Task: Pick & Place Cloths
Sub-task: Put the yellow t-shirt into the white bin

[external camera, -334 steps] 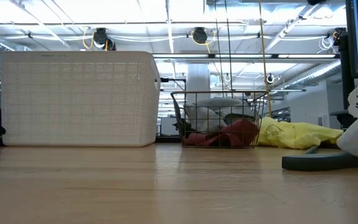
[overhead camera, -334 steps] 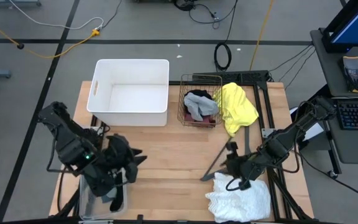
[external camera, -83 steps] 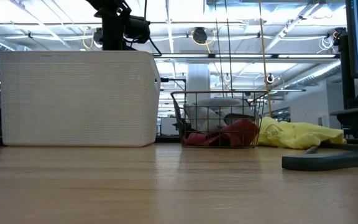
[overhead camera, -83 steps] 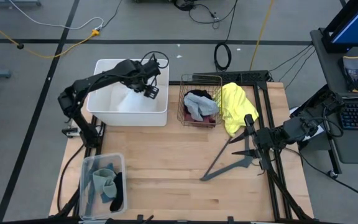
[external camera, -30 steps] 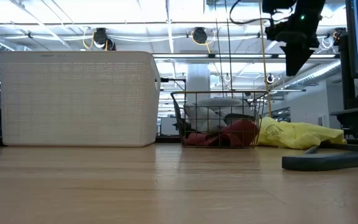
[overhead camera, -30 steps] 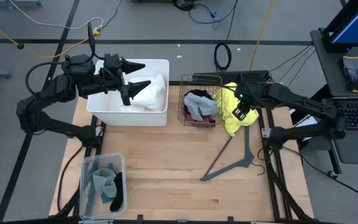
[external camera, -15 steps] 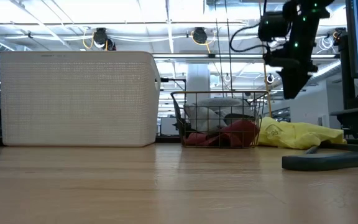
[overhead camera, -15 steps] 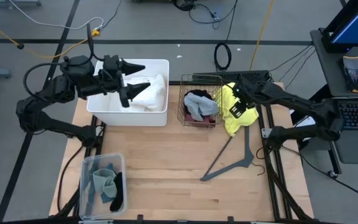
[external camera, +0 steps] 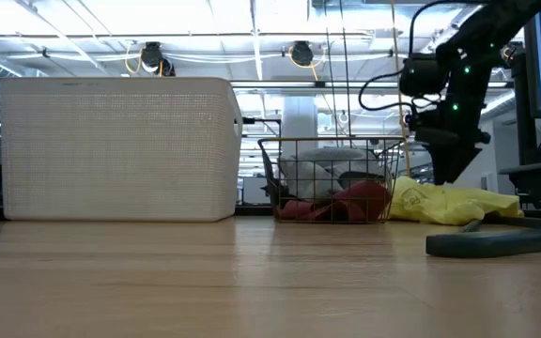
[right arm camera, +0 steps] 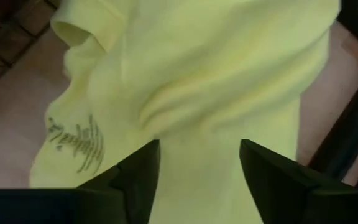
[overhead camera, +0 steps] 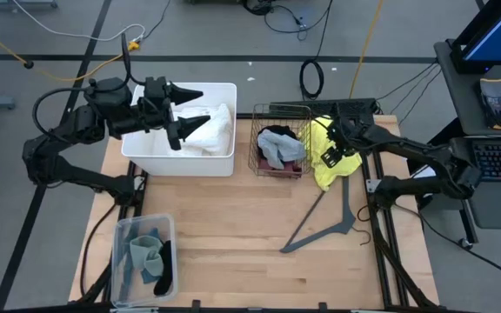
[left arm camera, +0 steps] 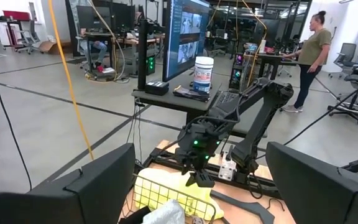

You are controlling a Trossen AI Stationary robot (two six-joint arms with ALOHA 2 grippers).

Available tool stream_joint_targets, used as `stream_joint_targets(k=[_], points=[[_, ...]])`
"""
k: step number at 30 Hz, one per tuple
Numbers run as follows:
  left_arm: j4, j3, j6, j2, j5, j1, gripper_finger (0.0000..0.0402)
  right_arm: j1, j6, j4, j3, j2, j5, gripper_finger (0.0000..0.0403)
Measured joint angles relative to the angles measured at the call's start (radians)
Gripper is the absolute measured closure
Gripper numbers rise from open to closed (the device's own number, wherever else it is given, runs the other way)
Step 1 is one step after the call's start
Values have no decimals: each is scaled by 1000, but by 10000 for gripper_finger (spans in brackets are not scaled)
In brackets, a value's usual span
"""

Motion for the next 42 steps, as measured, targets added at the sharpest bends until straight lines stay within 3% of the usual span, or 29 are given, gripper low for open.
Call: stream_joint_targets(k=[8,14,20,31,42], points=[[0,0,1,0,-2,0,36,-3,3,150,-136,0,3,131],[2,0,1,0,-9,0,36,-3,42,224,-227,-2,7,131],[12,0,1,0,-10,0,36,-3,119,252,-263,-3,12,187],[12,0,-5,0,-10,0,36,-3,121,303,-266,-2,4,367],[11,0,-8,0,-10,0,36,-4,150,278,-270,-127,8,373]])
